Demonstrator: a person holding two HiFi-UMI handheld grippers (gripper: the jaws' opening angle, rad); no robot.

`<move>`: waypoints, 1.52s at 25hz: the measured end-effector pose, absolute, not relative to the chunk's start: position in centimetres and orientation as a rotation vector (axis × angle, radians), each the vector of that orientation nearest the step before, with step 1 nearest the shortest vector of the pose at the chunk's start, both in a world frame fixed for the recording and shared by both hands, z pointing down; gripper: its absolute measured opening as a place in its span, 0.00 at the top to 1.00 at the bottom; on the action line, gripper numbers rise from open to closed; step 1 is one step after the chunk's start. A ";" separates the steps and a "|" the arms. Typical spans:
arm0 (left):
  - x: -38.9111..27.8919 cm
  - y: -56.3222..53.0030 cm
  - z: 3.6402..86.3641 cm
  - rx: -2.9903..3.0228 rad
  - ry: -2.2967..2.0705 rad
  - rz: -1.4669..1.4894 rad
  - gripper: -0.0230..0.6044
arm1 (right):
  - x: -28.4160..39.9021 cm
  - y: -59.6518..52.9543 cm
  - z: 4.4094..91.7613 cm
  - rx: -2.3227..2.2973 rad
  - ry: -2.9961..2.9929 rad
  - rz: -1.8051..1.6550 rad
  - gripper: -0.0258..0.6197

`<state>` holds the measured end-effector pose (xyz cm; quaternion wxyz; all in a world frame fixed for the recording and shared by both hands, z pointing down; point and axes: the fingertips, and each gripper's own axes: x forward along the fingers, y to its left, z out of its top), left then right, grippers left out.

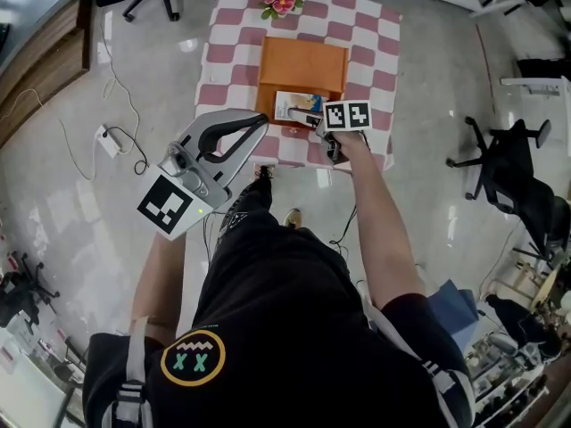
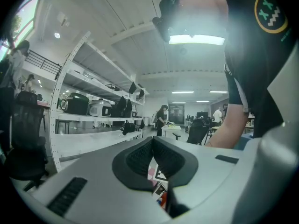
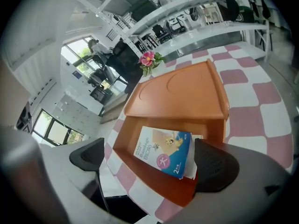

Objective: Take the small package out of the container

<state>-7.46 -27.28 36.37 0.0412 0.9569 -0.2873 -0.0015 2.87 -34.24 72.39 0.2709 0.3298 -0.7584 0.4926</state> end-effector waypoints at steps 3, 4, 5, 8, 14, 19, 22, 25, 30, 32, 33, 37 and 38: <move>-7.5 -27.9 36.4 2.919 -0.885 -0.007 0.93 | 2.8 -34.5 73.5 0.878 -1.996 1.358 0.04; -7.6 -28.0 36.4 2.916 -0.887 -0.006 0.93 | 2.7 -34.5 73.7 0.873 -1.988 1.374 0.04; -7.7 -28.1 36.5 2.913 -0.890 -0.005 0.93 | 2.5 -34.6 73.9 0.868 -1.982 1.390 0.04; -8.0 -28.4 36.6 2.906 -0.901 -0.006 0.93 | 2.0 -35.0 74.5 0.857 -1.949 1.400 0.04; -8.6 -28.6 36.6 2.891 -0.928 -0.009 0.93 | 1.2 -34.4 75.2 0.777 -1.892 1.456 0.04; -8.9 -28.4 36.5 2.888 -0.938 -0.011 0.93 | 0.4 -33.1 75.6 0.714 -1.869 1.579 0.04; -9.1 -28.2 36.6 2.885 -0.941 -0.004 0.93 | 0.2 -32.9 75.9 0.691 -1.851 1.588 0.04; -9.2 -27.9 36.8 2.883 -0.941 0.001 0.93 | 0.2 -33.0 75.8 0.654 -1.853 1.596 0.07; -9.2 -27.7 37.1 2.883 -0.938 0.008 0.93 | 0.4 -33.1 75.3 0.610 -1.880 1.641 0.36; -9.2 -27.7 37.1 2.884 -0.939 0.009 0.93 | 0.3 -33.1 74.9 0.596 -1.896 1.664 0.50; -9.3 -27.7 37.0 2.884 -0.940 0.009 0.93 | 0.2 -33.0 74.7 0.589 -1.904 1.673 0.56; -9.4 -27.7 37.0 2.882 -0.945 0.006 0.93 | 0.1 -33.0 74.6 0.587 -1.921 1.678 0.68; -9.4 -27.7 37.0 2.882 -0.946 0.005 0.93 | 0.3 -33.0 74.7 0.600 -1.923 1.670 0.73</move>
